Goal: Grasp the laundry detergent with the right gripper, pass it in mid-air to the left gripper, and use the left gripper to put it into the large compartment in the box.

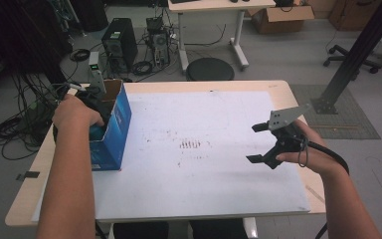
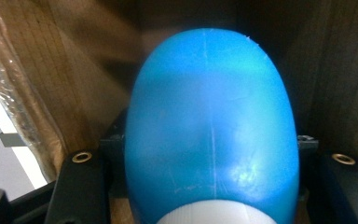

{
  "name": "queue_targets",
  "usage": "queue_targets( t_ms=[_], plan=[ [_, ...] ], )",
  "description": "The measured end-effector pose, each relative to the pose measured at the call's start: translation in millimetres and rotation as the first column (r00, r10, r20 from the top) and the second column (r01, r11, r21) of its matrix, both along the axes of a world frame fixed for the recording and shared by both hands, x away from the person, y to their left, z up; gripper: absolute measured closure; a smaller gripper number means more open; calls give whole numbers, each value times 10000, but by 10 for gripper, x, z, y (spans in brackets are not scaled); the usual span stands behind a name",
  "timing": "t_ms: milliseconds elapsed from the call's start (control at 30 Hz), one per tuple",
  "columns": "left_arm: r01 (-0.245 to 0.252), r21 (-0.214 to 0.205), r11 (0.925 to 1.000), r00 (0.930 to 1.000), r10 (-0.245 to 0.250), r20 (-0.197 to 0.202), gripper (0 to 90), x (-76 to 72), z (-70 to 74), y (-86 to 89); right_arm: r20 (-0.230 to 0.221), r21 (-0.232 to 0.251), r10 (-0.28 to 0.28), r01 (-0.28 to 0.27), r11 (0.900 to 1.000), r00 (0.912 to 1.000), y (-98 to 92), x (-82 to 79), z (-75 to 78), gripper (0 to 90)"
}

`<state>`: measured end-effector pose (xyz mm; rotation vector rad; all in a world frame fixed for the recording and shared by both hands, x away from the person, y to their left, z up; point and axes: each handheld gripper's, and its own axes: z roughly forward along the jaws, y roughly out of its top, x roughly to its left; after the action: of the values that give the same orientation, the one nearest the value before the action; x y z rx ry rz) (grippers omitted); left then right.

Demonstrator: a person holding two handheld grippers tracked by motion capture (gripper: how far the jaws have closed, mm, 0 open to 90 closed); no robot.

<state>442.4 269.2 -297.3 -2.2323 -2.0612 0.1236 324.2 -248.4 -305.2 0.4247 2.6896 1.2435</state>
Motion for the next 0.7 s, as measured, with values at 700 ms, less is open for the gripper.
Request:
queue_targets(
  t_ms=[700],
  plan=[
    [-155,-235,9996,9998,157,96,310,-24,21,36,43,82,-31,30,10000,10000,-15,-26,18,17]
  ],
)
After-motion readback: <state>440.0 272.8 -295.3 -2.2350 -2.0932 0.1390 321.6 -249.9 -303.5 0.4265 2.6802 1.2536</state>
